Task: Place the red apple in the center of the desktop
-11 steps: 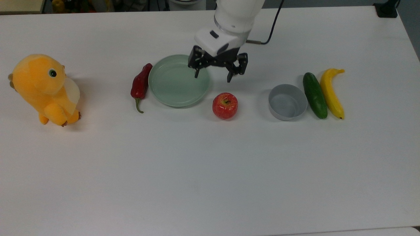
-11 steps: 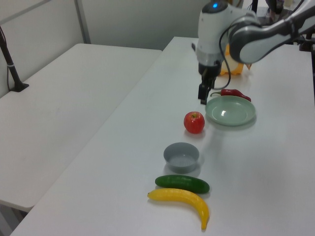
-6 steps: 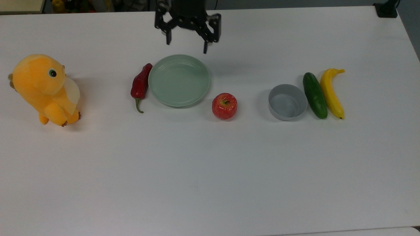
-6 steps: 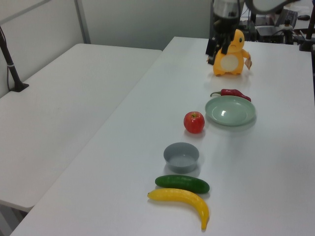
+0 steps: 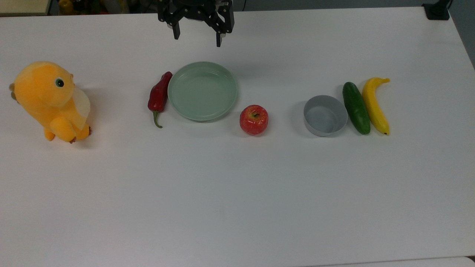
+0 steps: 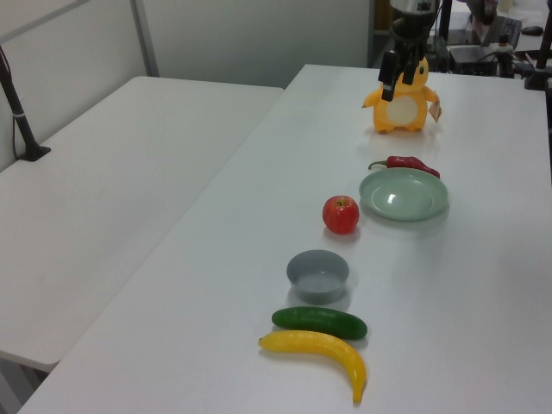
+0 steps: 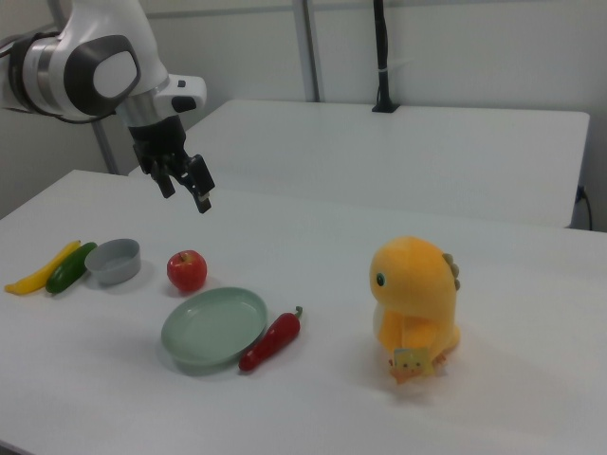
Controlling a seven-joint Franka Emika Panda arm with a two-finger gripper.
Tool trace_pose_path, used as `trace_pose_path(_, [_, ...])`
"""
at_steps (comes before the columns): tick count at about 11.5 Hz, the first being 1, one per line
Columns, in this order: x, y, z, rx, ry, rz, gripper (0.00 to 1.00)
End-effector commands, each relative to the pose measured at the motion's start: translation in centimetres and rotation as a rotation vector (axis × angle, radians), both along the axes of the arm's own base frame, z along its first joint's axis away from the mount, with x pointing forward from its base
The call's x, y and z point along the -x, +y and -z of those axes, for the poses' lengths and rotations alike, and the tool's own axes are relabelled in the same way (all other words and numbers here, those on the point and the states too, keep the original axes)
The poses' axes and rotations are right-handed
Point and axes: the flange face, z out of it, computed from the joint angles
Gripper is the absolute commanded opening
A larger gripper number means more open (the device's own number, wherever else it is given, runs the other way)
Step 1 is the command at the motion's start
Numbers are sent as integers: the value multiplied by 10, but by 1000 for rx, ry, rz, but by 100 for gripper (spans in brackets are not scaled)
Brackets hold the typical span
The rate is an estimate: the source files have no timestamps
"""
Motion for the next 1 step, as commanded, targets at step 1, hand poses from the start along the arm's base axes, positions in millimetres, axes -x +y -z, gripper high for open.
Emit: trace_pose_path(1, [10, 0, -4, -23, 6, -28, 100])
